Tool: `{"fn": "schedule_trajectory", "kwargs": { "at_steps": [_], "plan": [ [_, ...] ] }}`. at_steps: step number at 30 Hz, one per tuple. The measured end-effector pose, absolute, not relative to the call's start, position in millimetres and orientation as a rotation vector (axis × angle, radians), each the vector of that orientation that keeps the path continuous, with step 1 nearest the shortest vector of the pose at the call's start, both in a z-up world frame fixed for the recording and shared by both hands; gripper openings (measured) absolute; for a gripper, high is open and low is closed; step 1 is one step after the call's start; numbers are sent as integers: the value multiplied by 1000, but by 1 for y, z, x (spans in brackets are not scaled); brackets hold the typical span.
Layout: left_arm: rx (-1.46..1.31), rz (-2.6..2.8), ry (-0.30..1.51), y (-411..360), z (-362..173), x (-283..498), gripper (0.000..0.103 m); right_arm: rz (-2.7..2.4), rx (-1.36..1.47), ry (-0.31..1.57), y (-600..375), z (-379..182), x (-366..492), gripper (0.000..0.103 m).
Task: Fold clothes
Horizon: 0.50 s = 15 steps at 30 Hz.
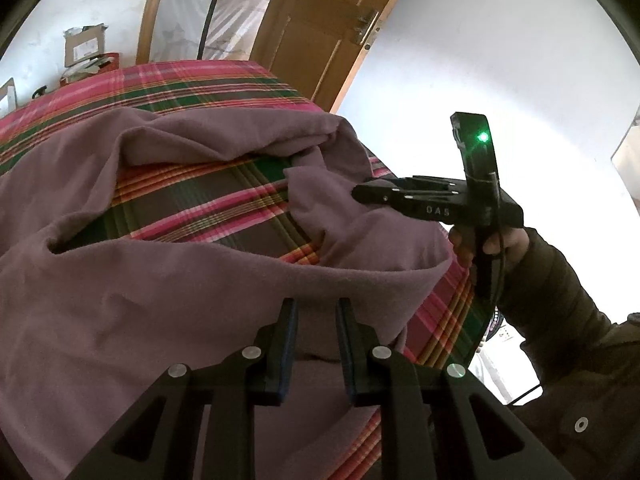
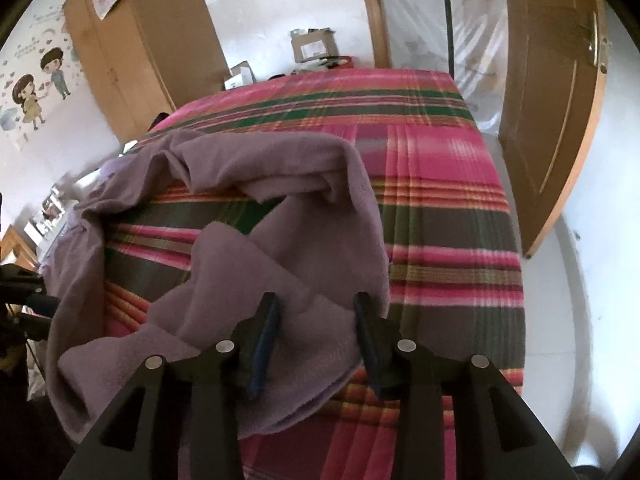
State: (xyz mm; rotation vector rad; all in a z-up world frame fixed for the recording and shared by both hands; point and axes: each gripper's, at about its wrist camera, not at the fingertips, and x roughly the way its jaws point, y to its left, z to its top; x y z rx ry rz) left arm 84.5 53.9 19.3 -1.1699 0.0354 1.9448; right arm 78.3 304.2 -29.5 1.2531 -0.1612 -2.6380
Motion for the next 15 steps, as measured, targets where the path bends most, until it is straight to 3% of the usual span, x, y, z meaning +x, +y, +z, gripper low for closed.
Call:
{"fn": "schedule_trajectory", "kwargs": {
  "at_steps": [5, 7, 10, 15],
  "plan": [
    [-1184, 1950, 35, 54, 17, 81, 20, -2651, 1258, -159, 302, -27, 85, 39],
    [-1184, 1953, 37, 55, 16, 82, 20, -2672, 1243, -123, 298, -24, 87, 22],
    [-1180, 1954, 28, 53, 17, 83, 20, -2714, 1203, -44, 289, -16, 93, 15],
    [-1177, 1958, 18, 52, 16, 84, 20, -2748, 1101, -26, 281, 2, 107, 13]
  ]
}}
